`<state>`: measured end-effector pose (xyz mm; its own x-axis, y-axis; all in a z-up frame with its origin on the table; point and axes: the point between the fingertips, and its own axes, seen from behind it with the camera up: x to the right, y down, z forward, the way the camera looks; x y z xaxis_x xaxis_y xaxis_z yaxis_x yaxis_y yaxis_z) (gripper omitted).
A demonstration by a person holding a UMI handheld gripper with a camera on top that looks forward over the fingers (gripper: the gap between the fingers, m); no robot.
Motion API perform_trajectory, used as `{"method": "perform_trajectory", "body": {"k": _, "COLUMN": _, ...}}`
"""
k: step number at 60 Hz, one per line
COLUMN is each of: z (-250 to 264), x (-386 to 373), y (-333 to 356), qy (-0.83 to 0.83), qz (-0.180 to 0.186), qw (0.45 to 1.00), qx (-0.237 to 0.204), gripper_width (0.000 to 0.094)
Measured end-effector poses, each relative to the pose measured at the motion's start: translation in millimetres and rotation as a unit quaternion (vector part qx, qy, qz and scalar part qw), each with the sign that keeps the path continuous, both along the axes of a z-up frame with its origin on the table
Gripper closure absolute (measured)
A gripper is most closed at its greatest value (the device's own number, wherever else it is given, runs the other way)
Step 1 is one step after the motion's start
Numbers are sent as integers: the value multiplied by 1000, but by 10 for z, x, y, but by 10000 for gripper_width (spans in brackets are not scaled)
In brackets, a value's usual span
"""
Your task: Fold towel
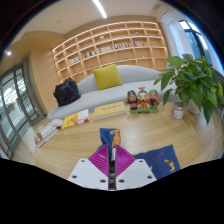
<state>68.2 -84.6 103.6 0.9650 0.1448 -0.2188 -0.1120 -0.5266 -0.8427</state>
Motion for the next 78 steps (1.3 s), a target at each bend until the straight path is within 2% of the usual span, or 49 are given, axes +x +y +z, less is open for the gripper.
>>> {"method": "perform_trajectory", "body": {"k": 4, "z": -244, "x": 394, "y": 40, "qy": -14, "qz": -22, "qw": 1000, "qx": -17, "gripper_width": 805}}
{"method": "perform_trajectory", "body": {"k": 8, "z": -402, "x": 752, "y": 38, "qy": -23, "qz": -43, "qw": 998, "qx": -33, "gripper_width": 784}}
{"method": "perform_trajectory", "body": {"k": 10, "z": -473, "x": 950, "y": 51, "qy": -31, "qz": -55, "qw": 997, "qx": -39, "gripper_width": 725}}
{"method": "perform_trajectory", "body": {"k": 12, "z": -524, "x": 1153, "y": 33, "qy": -44, "qz": -67, "qw": 996, "qx": -45, "gripper_width": 573}}
{"method": "perform_trajectory", "body": {"k": 15, "z": -542, "x": 1437, "y": 6, "qy": -65, "qz": -87, "qw": 993, "qx": -43, "gripper_width": 201}}
{"method": "perform_trajectory", "body": {"k": 17, "z": -491, "x": 1611, "y": -20, "qy": -79, "qz": -99, "qw": 991, "qx": -38, "gripper_width": 66}}
{"method": "perform_trajectory", "body": {"k": 19, "z": -406, "x": 1757, "y": -55, "qy": -90, "qz": -110, "qw": 989, "qx": -31, "gripper_width": 103}}
{"method": "perform_trajectory", "body": {"k": 23, "z": -284, "x": 2003, "y": -146, "qy": -103, "qz": -128, "qw": 986, "qx": -17, "gripper_width": 84}}
{"method": "perform_trajectory", "body": {"k": 28, "z": -122, "x": 2149, "y": -295, "qy": -114, "qz": -132, "qw": 985, "qx": -7, "gripper_width": 84}}
{"method": "perform_trajectory", "body": {"k": 60, "z": 621, "x": 1729, "y": -2063, "qy": -145, "qz": -68, "qw": 987, "qx": 17, "gripper_width": 81}}
{"method": "perform_trajectory", "body": {"k": 78, "z": 781, "x": 1529, "y": -2646, "qy": -145, "qz": -48, "qw": 988, "qx": 19, "gripper_width": 85}}
